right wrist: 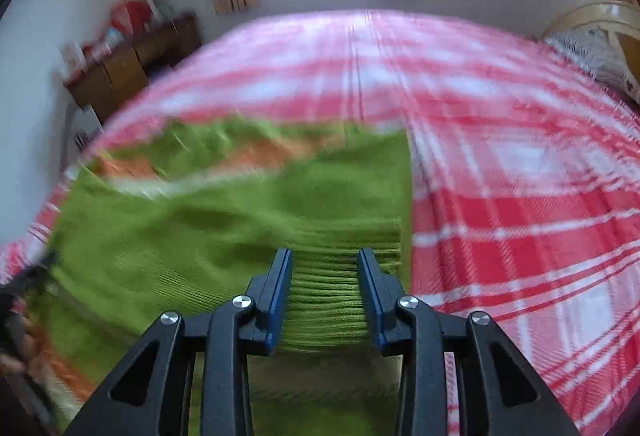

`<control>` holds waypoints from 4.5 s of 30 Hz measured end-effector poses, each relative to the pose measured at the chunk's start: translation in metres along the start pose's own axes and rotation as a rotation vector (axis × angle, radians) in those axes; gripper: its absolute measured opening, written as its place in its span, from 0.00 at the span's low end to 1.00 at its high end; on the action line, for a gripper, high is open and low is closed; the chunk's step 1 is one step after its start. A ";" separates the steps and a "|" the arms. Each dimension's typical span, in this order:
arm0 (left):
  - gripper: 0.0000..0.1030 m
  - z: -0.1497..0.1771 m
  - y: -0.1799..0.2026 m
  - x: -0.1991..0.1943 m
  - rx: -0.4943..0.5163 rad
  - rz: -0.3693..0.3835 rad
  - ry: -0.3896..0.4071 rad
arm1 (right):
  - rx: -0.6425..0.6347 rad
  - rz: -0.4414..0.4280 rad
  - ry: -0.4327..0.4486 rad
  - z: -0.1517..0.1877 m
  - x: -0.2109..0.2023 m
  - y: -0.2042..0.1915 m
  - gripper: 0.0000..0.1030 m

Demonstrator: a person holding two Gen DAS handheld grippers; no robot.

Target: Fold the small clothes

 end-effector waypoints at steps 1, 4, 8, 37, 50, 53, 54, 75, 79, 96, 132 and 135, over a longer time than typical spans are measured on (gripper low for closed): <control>1.00 0.000 -0.002 0.000 0.003 -0.004 -0.001 | -0.010 -0.013 0.021 0.000 0.000 -0.002 0.34; 1.00 -0.001 0.006 0.001 0.012 -0.015 -0.003 | -0.014 -0.006 0.029 0.000 -0.002 -0.003 0.34; 1.00 0.001 0.009 0.000 0.011 -0.013 -0.001 | 0.002 -0.013 0.043 0.001 -0.005 -0.004 0.34; 1.00 0.128 -0.011 -0.151 0.275 0.224 0.114 | 0.076 -0.078 0.090 0.186 -0.237 0.115 0.59; 1.00 0.128 -0.030 -0.180 0.247 0.232 0.203 | 0.062 -0.164 -0.117 0.259 -0.200 0.086 0.50; 1.00 0.129 -0.037 -0.180 0.220 0.244 0.207 | 0.015 -0.170 -0.164 0.268 -0.199 0.072 0.34; 1.00 0.129 -0.039 -0.180 0.210 0.249 0.208 | 0.001 -0.164 -0.171 0.271 -0.199 0.070 0.27; 1.00 0.110 -0.076 -0.185 0.136 0.227 0.252 | 0.216 -0.591 -0.233 0.203 -0.214 0.054 0.09; 1.00 0.103 -0.093 -0.187 0.130 0.191 0.264 | 0.212 -0.513 -0.108 0.143 -0.197 0.053 0.09; 1.00 0.118 -0.056 -0.165 0.432 0.402 0.194 | 0.297 -0.319 -0.092 0.114 -0.108 0.067 0.09; 0.16 0.117 -0.040 -0.135 0.300 0.414 0.190 | 0.288 -0.314 -0.070 0.116 -0.106 0.065 0.09; 0.16 0.119 -0.035 -0.127 0.317 0.401 0.163 | 0.287 -0.313 -0.069 0.116 -0.105 0.064 0.09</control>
Point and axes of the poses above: each gripper's, at about its wrist camera, not at the fingertips, and x roughly the way its jaws point, y to its right, z to its underside, the point moved 5 cm from there along x, roughly the way its jaws point, and after that the axes turned 11 degrees about x, right-handed, at the moved point
